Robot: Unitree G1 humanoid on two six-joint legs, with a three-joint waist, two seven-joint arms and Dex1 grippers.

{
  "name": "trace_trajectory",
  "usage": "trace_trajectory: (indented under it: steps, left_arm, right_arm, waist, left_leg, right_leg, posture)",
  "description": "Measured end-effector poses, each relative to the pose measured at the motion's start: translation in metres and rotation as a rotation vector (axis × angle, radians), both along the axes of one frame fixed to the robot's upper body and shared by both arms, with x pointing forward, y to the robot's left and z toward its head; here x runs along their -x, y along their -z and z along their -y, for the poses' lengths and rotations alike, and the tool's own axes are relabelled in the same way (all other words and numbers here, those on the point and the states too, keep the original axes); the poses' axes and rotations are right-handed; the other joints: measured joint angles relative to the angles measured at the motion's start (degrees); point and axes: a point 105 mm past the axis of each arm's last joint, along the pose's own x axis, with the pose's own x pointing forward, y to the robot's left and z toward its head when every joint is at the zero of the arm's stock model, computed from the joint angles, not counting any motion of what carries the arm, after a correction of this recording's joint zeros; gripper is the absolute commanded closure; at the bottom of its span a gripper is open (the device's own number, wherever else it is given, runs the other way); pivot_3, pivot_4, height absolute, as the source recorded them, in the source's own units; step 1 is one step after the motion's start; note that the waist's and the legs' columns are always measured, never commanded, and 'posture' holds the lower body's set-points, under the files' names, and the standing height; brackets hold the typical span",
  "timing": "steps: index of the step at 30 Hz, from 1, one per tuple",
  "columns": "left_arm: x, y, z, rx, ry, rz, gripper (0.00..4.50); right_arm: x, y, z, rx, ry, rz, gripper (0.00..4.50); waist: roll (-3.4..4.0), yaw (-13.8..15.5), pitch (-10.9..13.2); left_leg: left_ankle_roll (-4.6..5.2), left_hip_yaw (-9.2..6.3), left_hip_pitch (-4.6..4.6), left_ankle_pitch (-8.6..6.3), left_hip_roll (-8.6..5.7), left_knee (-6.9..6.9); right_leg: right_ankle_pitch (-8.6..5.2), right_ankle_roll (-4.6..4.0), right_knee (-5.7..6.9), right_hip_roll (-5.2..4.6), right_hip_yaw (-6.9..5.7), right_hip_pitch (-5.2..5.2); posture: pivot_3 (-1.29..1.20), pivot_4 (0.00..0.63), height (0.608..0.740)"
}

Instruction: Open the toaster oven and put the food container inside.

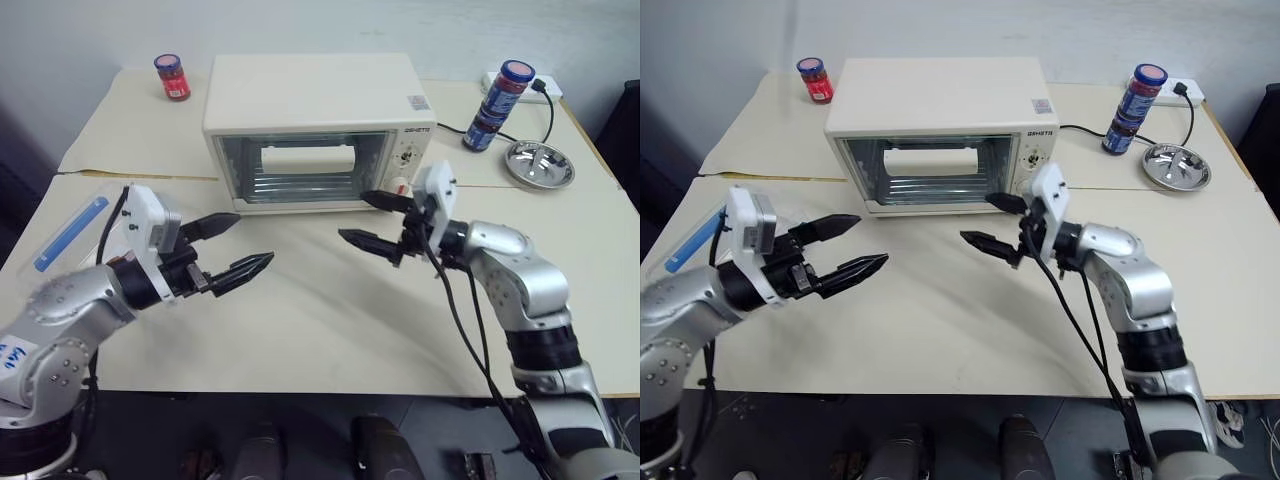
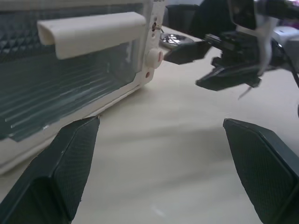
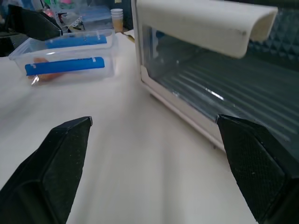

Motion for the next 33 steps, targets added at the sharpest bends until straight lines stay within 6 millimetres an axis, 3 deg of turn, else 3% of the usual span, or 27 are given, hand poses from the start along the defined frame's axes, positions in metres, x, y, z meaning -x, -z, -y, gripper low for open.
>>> trace_trajectory:
  steps: [5,10,13,25,33]
  left_arm:
    - [-0.001,-0.009,-0.008,-0.026,-0.018,0.026,0.00]
    - [-0.003,-0.012,-0.012,-0.020,-0.044,0.036,0.00]
    - [-0.004,-0.012,-0.013,-0.018,-0.059,0.040,0.00]
    - [-0.008,-0.018,-0.015,-0.001,-0.096,0.065,0.00]
    - [-0.012,-0.024,-0.015,0.007,-0.104,0.097,0.00]
  right_arm:
    - [-0.013,-0.008,-0.012,-0.004,-0.012,0.023,0.06]
    - [-0.015,-0.005,-0.017,-0.009,-0.023,0.019,0.06]
    - [-0.016,-0.013,-0.025,-0.025,-0.041,0.027,0.06]
    - [-0.015,-0.021,-0.028,-0.026,-0.073,0.029,0.06]
    - [-0.026,-0.009,-0.023,-0.008,-0.024,-0.026,0.06]
  waist:
    - [0.01,-0.1,0.0]
    - [0.02,-0.1,0.0]
    - [0.04,-0.3,0.0]
    - [0.06,-1.0,0.0]
    - [0.06,-1.3,0.0]
  left_leg:
    - [0.01,0.00,-0.03,-0.01,0.03,-0.07]
    - [0.00,-0.01,-0.04,-0.01,0.04,-0.06]
    - [0.00,0.00,-0.04,-0.01,0.05,-0.01]
    - [-0.01,-0.01,-0.05,0.00,0.05,0.00]
    - [-0.01,-0.01,-0.06,-0.01,0.04,-0.01]
  right_leg:
    - [0.00,0.00,0.02,0.00,-0.03,0.00]
    - [0.00,0.00,0.02,-0.03,-0.05,0.00]
    - [0.00,0.00,0.06,-0.01,-0.05,0.00]
    - [0.00,0.00,0.22,-0.02,-0.04,-0.06]
    - [0.00,0.00,0.25,-0.03,-0.04,-0.09]
  posture:
    - [0.00,0.150,0.740]
    - [0.00,0.150,0.740]
    - [0.00,0.150,0.740]
    - [0.00,0.150,0.740]
    - [0.00,0.150,0.740]
